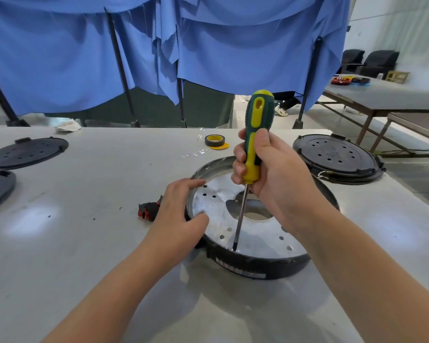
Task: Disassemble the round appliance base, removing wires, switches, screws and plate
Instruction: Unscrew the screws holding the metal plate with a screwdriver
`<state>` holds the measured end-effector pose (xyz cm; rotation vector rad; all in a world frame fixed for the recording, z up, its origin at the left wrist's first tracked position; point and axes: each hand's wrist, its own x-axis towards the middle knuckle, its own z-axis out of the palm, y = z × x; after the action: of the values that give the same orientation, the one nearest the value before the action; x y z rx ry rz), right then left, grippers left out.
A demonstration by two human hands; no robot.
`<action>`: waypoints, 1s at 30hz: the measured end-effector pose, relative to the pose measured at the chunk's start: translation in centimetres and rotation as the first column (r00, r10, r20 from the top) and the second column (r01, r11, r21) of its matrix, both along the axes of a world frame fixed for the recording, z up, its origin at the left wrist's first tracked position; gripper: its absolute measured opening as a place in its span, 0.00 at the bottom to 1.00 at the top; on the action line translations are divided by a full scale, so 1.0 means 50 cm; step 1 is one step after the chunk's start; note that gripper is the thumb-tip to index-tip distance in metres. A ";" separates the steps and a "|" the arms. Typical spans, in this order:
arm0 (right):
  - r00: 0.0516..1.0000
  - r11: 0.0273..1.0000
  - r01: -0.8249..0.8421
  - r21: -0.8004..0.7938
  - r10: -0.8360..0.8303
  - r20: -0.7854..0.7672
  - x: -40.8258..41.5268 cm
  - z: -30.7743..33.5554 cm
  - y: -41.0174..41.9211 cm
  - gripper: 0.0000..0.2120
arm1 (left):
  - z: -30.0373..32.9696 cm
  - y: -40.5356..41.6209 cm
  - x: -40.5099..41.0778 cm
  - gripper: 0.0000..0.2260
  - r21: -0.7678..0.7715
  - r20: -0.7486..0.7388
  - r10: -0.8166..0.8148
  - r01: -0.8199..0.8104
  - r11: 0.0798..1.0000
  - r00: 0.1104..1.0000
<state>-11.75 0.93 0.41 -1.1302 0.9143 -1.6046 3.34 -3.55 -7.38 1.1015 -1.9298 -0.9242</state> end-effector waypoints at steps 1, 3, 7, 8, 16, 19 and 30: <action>1.000 1.000 -0.005 -0.010 0.005 -0.015 0.001 -0.001 0.001 0.12 | 0.000 0.000 0.000 0.28 0.001 0.003 0.000 0.000 1.000 1.000; 0.998 0.999 -0.027 -0.037 0.025 -0.053 0.003 -0.003 0.004 0.11 | 0.001 0.001 0.000 0.29 0.001 0.004 0.002 -0.002 1.000 1.000; 0.982 0.987 -0.142 -0.074 0.131 -0.139 0.011 -0.003 0.005 0.07 | 0.003 0.005 -0.003 0.23 -0.041 0.035 0.037 -0.036 0.999 0.999; 0.975 0.985 -0.152 -0.081 0.136 -0.175 0.012 -0.001 0.005 0.06 | 0.004 0.006 -0.004 0.23 -0.085 0.053 0.063 -0.059 0.995 0.997; 0.975 0.980 -0.156 -0.126 0.133 -0.178 0.024 0.007 0.025 0.18 | 0.011 0.048 -0.029 0.17 -0.226 0.075 -0.086 0.101 0.969 0.993; 0.960 0.971 -0.225 -0.084 0.206 -0.189 0.025 0.015 0.029 0.22 | 0.012 0.046 -0.027 0.22 -0.213 0.069 -0.105 0.118 0.970 0.992; 0.780 0.985 0.013 -0.171 -0.117 -0.615 -0.011 0.022 0.028 0.20 | 0.020 0.054 -0.026 0.09 -0.276 0.010 -0.100 0.098 0.956 0.995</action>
<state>-12.32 2.32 1.50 -1.8246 1.2735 -1.3788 2.03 -0.83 -6.37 0.8455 -2.0521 -0.6811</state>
